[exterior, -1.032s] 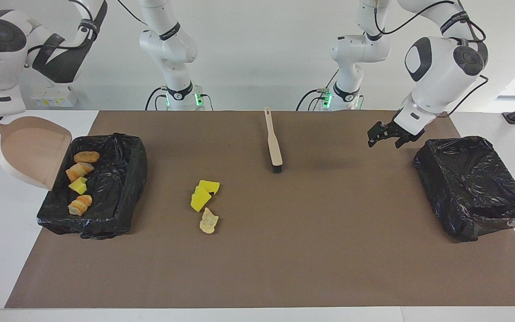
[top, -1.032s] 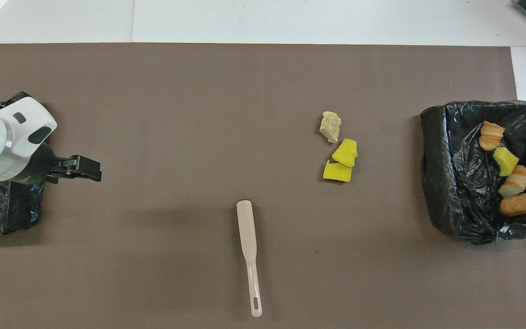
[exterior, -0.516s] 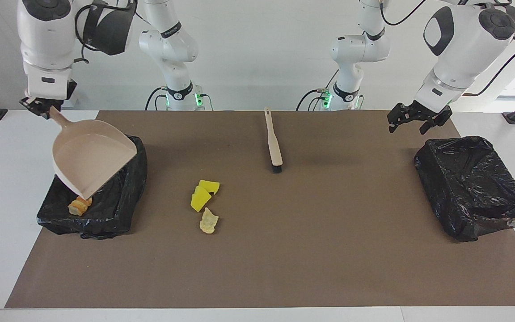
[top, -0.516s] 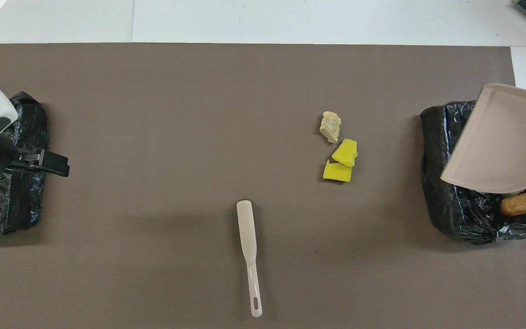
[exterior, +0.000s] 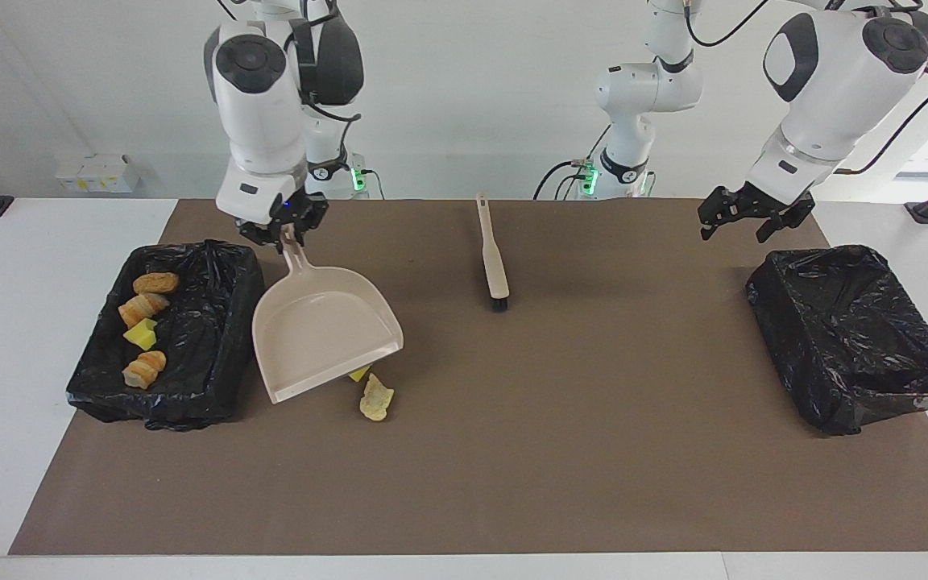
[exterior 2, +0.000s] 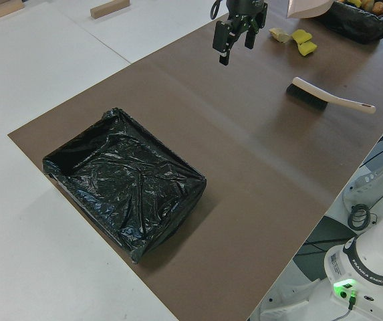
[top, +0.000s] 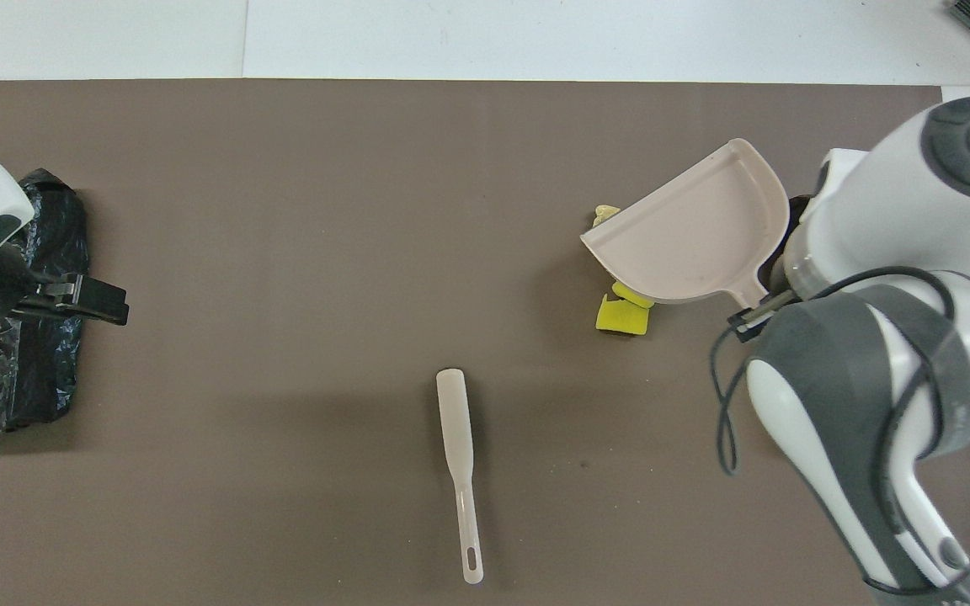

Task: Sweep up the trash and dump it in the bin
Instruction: 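Return the empty dustpan to the table center with the right gripper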

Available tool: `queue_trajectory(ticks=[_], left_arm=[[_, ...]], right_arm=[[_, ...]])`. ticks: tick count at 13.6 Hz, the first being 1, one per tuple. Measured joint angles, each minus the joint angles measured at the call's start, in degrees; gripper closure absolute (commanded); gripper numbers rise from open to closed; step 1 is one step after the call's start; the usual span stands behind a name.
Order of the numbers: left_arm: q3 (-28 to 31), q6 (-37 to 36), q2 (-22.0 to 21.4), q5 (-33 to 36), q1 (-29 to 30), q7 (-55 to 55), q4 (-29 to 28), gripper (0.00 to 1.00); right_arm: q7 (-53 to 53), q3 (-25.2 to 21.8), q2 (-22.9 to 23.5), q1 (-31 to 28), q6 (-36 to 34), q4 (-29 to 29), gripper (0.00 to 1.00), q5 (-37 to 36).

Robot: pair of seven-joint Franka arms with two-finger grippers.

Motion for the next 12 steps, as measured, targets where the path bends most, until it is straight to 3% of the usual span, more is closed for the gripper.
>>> queue_trajectory(ticks=[2,6,12], left_arm=[[-0.2,0.3,0.0,0.0,0.0,0.0,0.3,0.0],[-0.3,0.4,0.0,0.0,0.0,0.0,0.5,0.0],[-0.2,0.4,0.0,0.0,0.0,0.8,0.5,0.0]], right_arm=[[13.8,0.0,5.0,4.3,5.6,1.5,1.0,2.8],[30.4,0.0,14.8,13.6,15.1,7.8,1.0,5.5],[37.7,-0.3,25.8,21.3,23.8,14.2,1.0,5.5]])
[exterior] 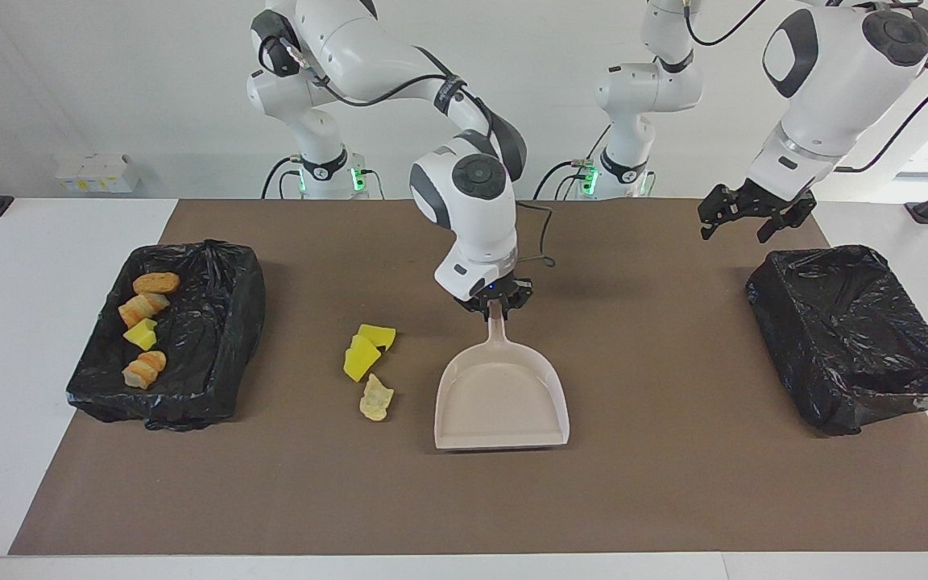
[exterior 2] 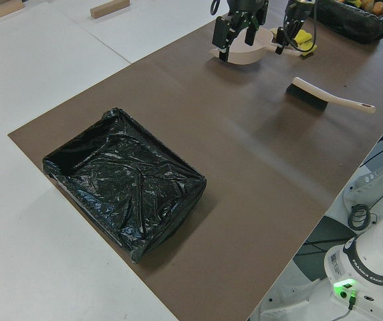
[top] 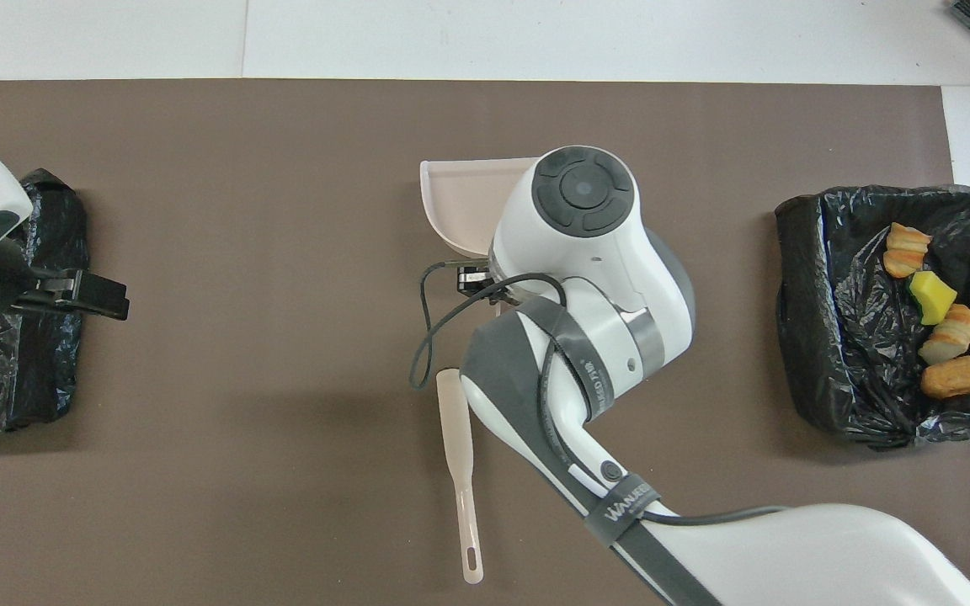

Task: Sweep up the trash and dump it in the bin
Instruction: 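Return the empty dustpan to the table center with the right gripper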

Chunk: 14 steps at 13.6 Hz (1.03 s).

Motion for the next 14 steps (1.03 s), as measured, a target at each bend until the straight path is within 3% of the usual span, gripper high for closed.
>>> queue_trajectory(ticks=[1,3,4,5,10,14], left_arm=[[0.0,0.0,0.0,0.0,0.0,0.9,0.0,0.0],[0.1,0.1,0.0,0.0,0.0,3.0,0.0,0.0],[0.1,0.3,0.0,0.0,0.0,3.5,0.0,0.0],[0.1,0.9,0.0,0.0,0.0,3.6,0.0,0.0],[0.1,1.7,0.0,0.0,0.0,3.7,0.0,0.0],[0.2,1.8,0.0,0.0,0.0,3.7,0.0,0.0]], right_arm=[[0.0,0.0,1.0,0.1,1.1,0.1,0.88,0.0],[0.0,-0.1,1.8,0.0,1.6,0.2,0.46,0.1],[0.0,-0.2,1.8,-0.1,1.6,-0.1,0.12,0.1],[0.0,-0.2,1.8,0.0,1.6,-0.5,0.0,0.1],[0.0,-0.1,-0.9,0.1,-2.2,-0.9,0.0,0.1],[0.0,-0.2,-11.2,-0.3,-12.0,-5.4,0.0,3.5]])
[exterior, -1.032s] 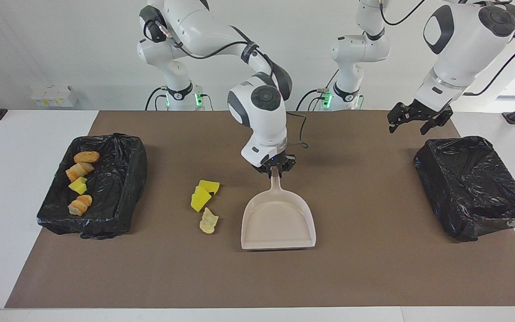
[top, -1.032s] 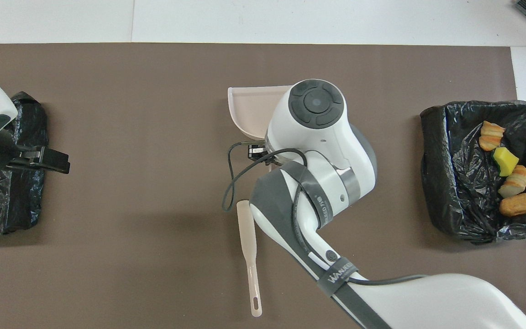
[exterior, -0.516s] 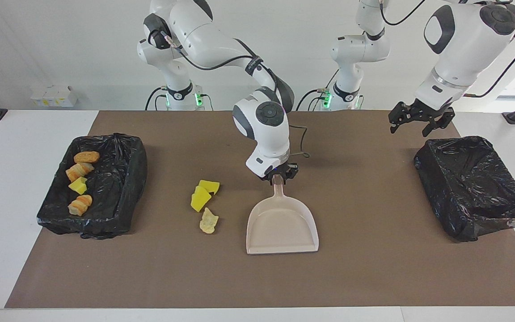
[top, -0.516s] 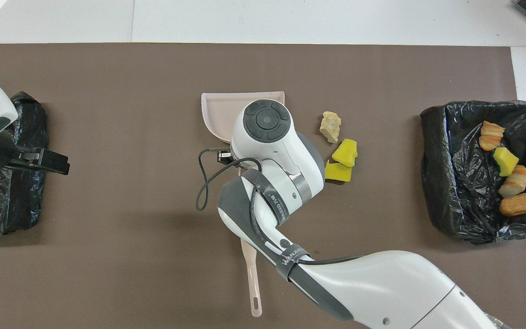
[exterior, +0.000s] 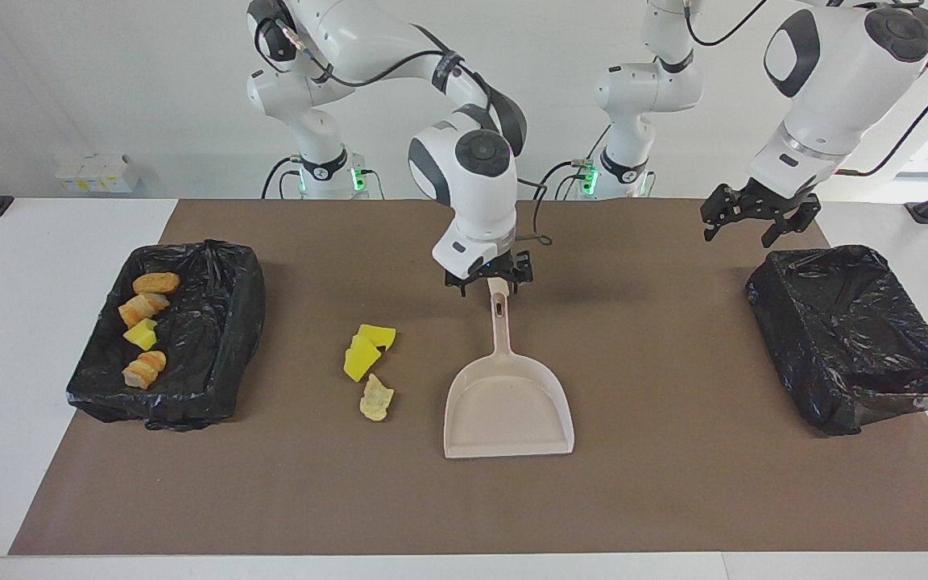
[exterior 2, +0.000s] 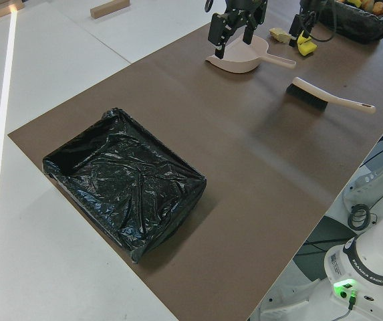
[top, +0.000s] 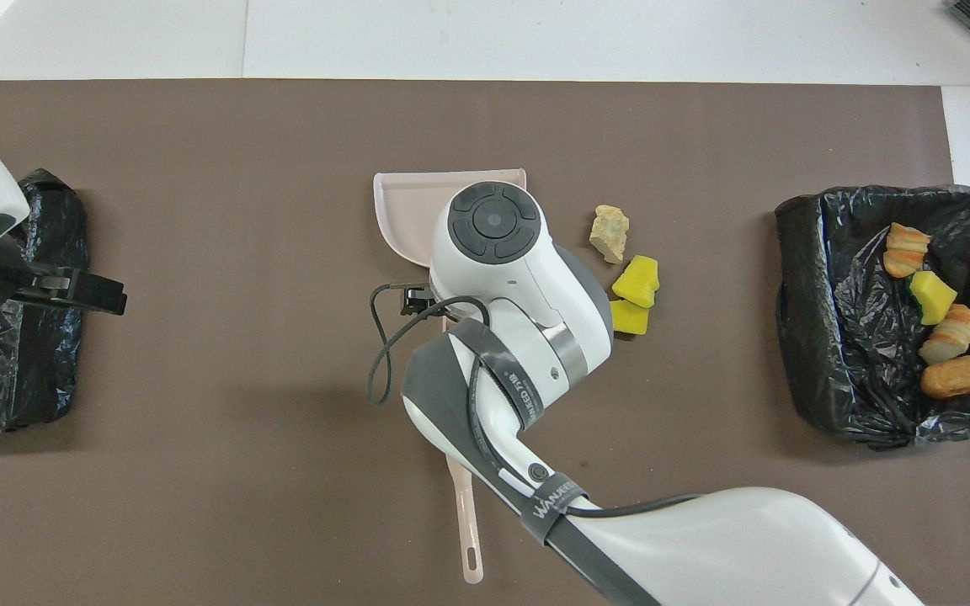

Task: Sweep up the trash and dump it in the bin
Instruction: 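Return the empty dustpan to the table center with the right gripper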

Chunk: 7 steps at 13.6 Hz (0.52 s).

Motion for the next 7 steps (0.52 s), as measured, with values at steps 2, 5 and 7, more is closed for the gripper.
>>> queue_trajectory(ticks=[2,5,7], left_arm=[[0.0,0.0,0.0,0.0,0.0,0.0,0.0,0.0],[0.0,0.0,0.0,0.0,0.0,0.0,0.0,0.0],[0.0,0.0,0.0,0.0,0.0,0.0,0.0,0.0]], right_arm=[[0.0,0.2,-6.2,0.6,-2.9,-5.7,0.0,3.5],[0.0,0.4,-13.9,5.3,0.8,-18.2,0.0,6.8],[-0.2,0.5,-18.1,8.6,4.9,-26.5,0.0,8.0]])
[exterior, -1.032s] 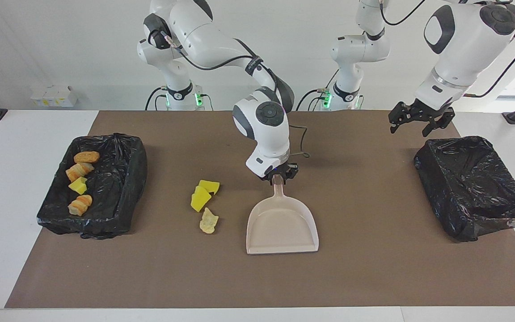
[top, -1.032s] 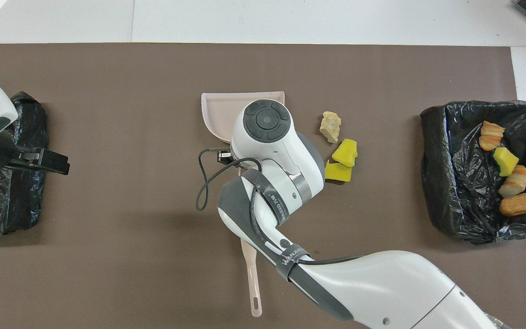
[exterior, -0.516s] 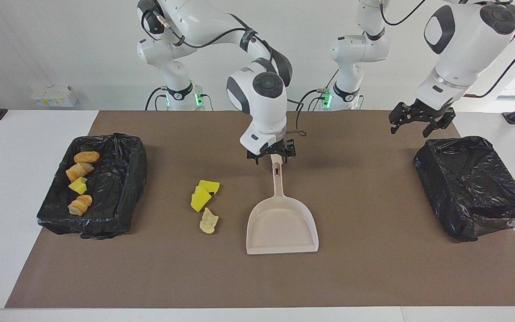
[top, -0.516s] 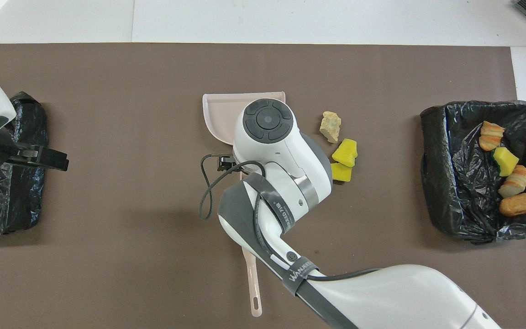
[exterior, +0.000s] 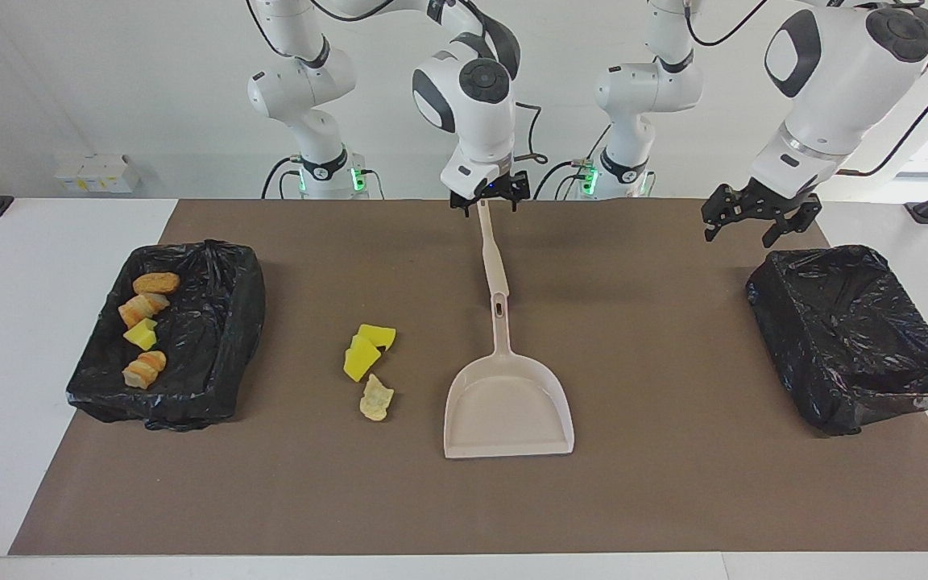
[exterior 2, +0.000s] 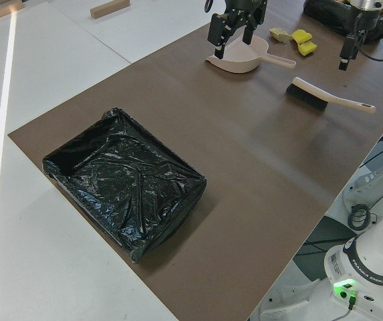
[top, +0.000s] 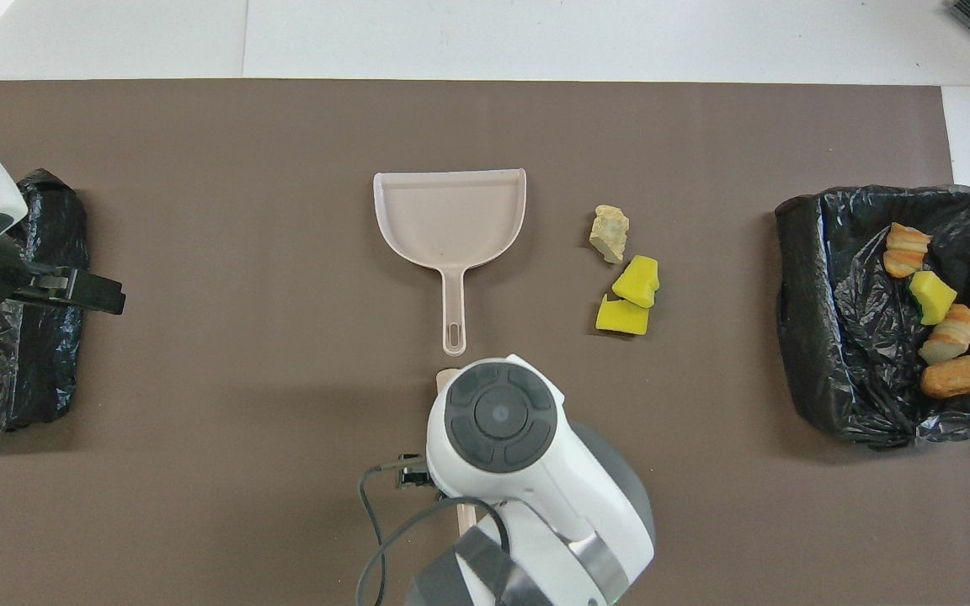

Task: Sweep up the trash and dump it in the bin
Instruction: 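Reach the right gripper toward the beige brush handle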

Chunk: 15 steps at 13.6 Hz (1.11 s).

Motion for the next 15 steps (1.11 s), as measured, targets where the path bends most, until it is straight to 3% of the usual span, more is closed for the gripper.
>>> queue_trajectory(ticks=[3,8,10,11,12,13,14,15], left_arm=[[0.0,0.0,0.0,0.0,0.0,0.0,0.0,0.0],[0.0,0.0,0.0,0.0,0.0,0.0,0.0,0.0],[0.0,0.0,0.0,0.0,0.0,0.0,0.0,0.0],[0.0,0.0,0.0,0.0,0.0,0.0,0.0,0.0],[0.0,0.0,0.0,0.0,0.0,0.0,0.0,0.0],[0.0,0.0,0.0,0.0,0.0,0.0,0.0,0.0],[0.0,0.0,0.0,0.0,0.0,0.0,0.0,0.0],[0.0,0.0,0.0,0.0,0.0,0.0,0.0,0.0]], right_arm=[[-1.3,0.1,-3.2,2.9,5.5,-8.8,0.0,0.1],[-3.2,0.0,-3.2,5.2,14.7,-16.6,0.0,0.1],[-3.2,0.0,-3.0,5.5,16.1,-17.5,0.09,0.1],[-3.2,0.0,-2.9,5.6,16.8,-17.6,0.21,0.1],[-3.2,0.0,-2.5,6.1,17.8,-17.7,0.43,0.1],[-3.2,0.0,-1.8,6.6,19.4,-17.8,0.75,0.1],[-3.2,0.0,-1.1,7.0,20.7,-17.9,0.93,0.1],[-3.6,0.0,-0.5,7.2,21.4,-17.9,1.0,0.1]])
